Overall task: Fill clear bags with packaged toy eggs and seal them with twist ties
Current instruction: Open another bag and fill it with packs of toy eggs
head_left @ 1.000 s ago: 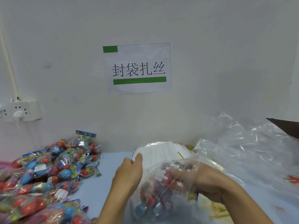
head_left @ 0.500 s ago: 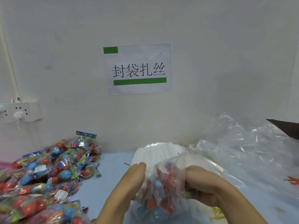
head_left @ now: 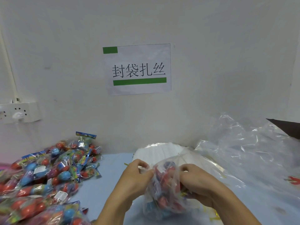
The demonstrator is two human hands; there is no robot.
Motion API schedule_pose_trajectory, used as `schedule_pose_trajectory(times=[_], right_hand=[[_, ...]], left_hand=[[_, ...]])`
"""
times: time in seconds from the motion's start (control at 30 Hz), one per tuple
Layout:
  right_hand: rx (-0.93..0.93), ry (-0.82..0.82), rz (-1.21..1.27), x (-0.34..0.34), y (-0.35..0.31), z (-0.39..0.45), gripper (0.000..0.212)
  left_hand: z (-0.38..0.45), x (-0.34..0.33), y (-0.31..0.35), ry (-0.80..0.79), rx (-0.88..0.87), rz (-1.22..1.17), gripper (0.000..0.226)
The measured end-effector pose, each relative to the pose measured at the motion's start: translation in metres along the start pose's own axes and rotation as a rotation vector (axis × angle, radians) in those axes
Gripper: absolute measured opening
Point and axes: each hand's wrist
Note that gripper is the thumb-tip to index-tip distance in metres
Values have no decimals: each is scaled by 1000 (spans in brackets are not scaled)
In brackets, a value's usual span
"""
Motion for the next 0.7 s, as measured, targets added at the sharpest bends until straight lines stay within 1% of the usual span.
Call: schedule_pose_trajectory(times=[0.07,0.17,0.27,0.37,0.43,0.5,0.57,0.63,0.67,0.7], right_hand=[[32,51,-20,1,1,0,25],[78,77,12,6,0,-1,27],[129,99,12,10,-1,-4,24],[166,118,15,11,-2,-6,17],[201,152,-57,11,-1,-6,12],[230,158,-108,11,0,-6,14],[255,144,-112,9,-1,-7,19],[292,139,-130,8,-1,-8,14],[315,138,-141,7,-2,-8,13],[344,136,-154,7,-1,-8,13]], left_hand=[[1,-3,-2,40,-26,33,10],[3,-9,-4,128,-89,75,5],[3,-12,-2,253,-179,135,15],[1,-10,2,322,-226,138,15],[-1,-9,5,325,-264,146,9],[-3,-8,8,292,-326,157,2],[-7,-7,11,195,-384,170,6],[-12,-9,15,96,-421,212,5],[-15,-11,16,68,-432,246,2],[-17,-13,17,67,-447,278,9]])
Point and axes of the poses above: each hand's wrist, its own z-axis towards the middle knuckle, its own x-axis out of the back of the hand, y = z × x, and after that the axes turned 6 degrees about z, right-handed
